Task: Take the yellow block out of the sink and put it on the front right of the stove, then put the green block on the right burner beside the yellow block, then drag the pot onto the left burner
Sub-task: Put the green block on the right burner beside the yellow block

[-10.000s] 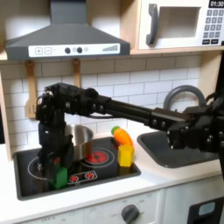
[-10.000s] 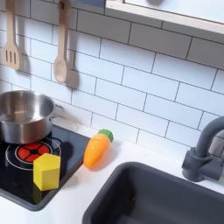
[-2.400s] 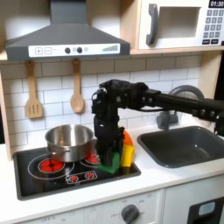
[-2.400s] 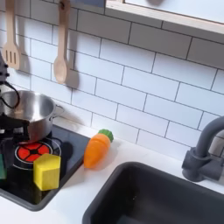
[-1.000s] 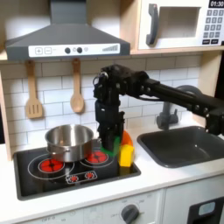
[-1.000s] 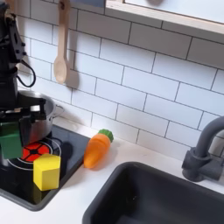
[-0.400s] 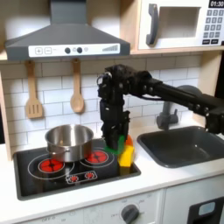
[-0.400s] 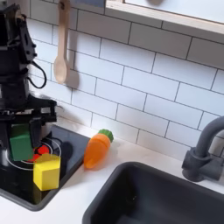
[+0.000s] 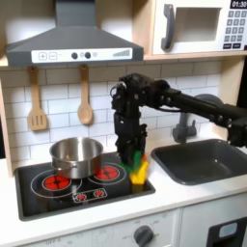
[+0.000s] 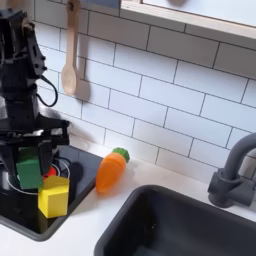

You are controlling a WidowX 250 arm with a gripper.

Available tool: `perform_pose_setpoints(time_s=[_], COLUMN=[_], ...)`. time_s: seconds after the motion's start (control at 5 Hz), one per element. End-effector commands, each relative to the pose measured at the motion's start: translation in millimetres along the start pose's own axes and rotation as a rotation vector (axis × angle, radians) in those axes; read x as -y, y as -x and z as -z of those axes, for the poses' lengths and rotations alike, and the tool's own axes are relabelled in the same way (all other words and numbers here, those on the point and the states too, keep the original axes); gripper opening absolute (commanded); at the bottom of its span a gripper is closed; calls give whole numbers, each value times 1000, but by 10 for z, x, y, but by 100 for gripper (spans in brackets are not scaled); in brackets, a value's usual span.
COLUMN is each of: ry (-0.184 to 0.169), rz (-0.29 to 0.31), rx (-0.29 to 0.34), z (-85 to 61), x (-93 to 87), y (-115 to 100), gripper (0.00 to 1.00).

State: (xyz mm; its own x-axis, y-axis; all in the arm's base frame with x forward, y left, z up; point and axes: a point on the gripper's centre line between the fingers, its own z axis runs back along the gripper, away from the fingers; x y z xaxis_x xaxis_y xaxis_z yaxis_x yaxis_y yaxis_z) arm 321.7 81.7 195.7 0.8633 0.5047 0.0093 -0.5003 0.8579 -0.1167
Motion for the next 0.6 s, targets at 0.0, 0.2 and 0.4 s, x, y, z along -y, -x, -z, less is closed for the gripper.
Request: perform_pose_setpoints(time_s=[0.0,0.2,0.4], ry=[4,8,5], rz=[4,-1,-2], rx=[7,8,7], z=[-20,-29,-11], x=[98,185,237], y=[56,63,65], gripper=[0,0,0])
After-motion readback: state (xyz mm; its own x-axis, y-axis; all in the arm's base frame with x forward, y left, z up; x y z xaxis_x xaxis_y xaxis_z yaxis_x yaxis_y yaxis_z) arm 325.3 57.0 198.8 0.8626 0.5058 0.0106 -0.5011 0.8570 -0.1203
